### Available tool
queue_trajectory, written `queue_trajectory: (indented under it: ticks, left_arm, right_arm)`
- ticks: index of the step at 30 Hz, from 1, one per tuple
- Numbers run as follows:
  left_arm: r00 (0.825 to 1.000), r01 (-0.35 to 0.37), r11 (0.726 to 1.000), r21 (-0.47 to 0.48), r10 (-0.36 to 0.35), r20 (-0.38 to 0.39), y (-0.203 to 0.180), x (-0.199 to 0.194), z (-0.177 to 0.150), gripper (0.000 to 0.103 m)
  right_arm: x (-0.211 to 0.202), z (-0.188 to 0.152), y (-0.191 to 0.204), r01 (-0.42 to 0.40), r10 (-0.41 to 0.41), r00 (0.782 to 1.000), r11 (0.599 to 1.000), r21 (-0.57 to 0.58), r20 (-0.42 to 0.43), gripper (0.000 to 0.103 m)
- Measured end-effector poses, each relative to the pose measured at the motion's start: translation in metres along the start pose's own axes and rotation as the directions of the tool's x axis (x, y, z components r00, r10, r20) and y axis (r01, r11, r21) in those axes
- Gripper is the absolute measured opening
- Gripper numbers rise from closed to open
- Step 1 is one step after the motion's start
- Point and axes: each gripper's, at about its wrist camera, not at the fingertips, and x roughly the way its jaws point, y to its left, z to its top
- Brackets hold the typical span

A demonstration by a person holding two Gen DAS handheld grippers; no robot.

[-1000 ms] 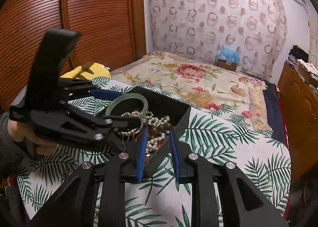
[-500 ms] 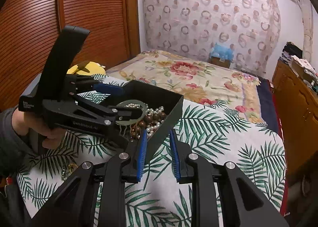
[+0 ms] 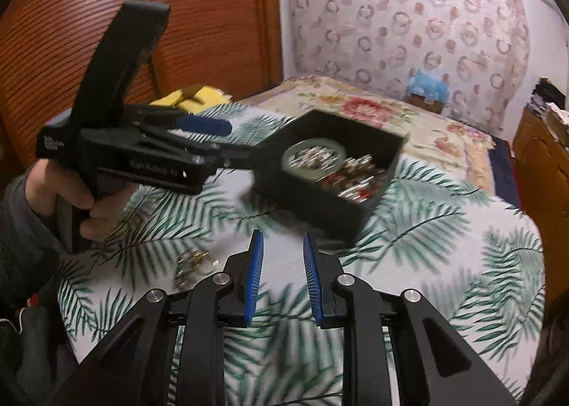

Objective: Organize jewelry
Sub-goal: 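Lift the jade bangle with the left tool and drop it into the black box, then grasp the gold ring with the right tool while the left tool grasps the green earrings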

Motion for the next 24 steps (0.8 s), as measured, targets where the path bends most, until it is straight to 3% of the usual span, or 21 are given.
queue_trajectory:
  ticks: [12,24]
  left_arm:
    - [0.999,-0.025,0.998,-0.052,0.026,0.019,0.025,-0.034,-0.031,0.08]
    - [0.999,-0.045,0.993,-0.106,0.044,-0.012,0.047,-0.045,-0.062,0.08]
  right_arm:
    - [0.029,-0.007,0.05,-0.064,0.058,0.995,0.996,-0.064,-0.083,0.025]
    - [0.062,-0.005,0.06,-0.091,0.076,0.984,0.992,-0.083,-0.163,0.028]
